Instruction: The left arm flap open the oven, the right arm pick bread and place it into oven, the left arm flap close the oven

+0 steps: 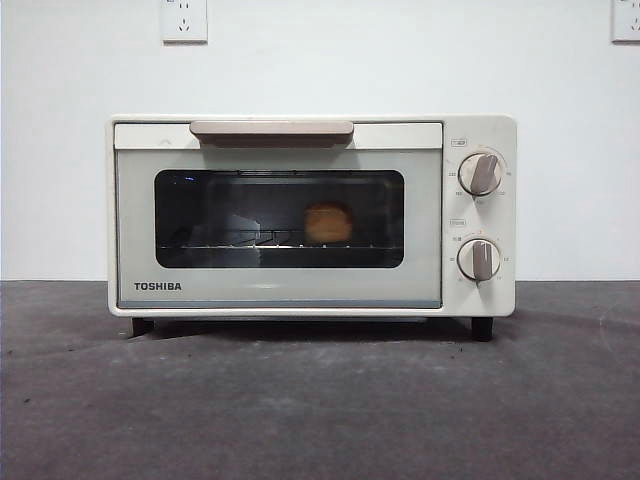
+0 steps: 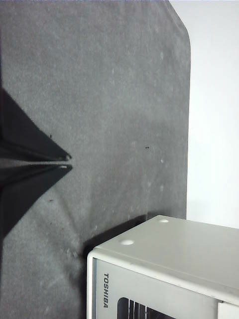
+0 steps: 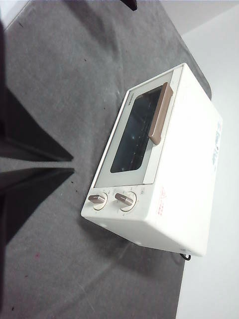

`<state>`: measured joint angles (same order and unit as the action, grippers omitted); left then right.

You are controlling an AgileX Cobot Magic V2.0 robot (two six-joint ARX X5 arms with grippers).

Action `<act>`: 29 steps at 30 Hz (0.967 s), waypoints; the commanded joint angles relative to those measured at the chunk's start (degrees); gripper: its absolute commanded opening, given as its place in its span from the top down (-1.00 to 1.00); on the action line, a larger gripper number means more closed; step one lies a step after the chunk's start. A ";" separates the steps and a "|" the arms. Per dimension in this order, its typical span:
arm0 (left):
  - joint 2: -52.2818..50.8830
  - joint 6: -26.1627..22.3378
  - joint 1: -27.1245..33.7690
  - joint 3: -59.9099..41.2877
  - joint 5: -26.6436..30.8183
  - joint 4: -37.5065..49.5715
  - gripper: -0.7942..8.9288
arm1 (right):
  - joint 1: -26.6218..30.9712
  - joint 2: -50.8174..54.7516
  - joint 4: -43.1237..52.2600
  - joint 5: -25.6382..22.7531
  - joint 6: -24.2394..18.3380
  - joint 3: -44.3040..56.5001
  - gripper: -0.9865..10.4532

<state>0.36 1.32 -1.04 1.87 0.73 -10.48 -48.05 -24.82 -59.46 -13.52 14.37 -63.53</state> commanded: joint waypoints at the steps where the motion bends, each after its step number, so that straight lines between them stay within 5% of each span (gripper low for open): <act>1: 0.02 -0.68 -0.09 -1.18 0.33 -0.35 0.80 | -0.57 -0.13 0.70 -0.07 -0.22 -1.03 0.80; 8: 0.02 -0.68 -0.09 -1.18 0.33 -0.35 0.80 | 2.64 -0.11 3.02 -4.17 -0.26 -0.94 0.80; 18: 0.02 -0.68 -0.09 -1.18 0.33 -0.35 0.80 | 28.74 4.83 26.75 -3.63 0.04 15.08 0.80; 24: 0.02 -0.68 -0.09 -1.18 0.33 -0.35 0.80 | 39.17 12.20 43.01 6.32 -1.55 31.93 0.80; 29: 0.02 -0.68 -0.09 -1.18 0.33 -0.37 0.80 | 43.08 17.75 44.41 13.03 -5.62 43.32 0.80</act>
<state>0.36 0.99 -1.04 1.87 0.73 -10.48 -5.13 -7.49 -15.55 -1.13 11.09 -21.50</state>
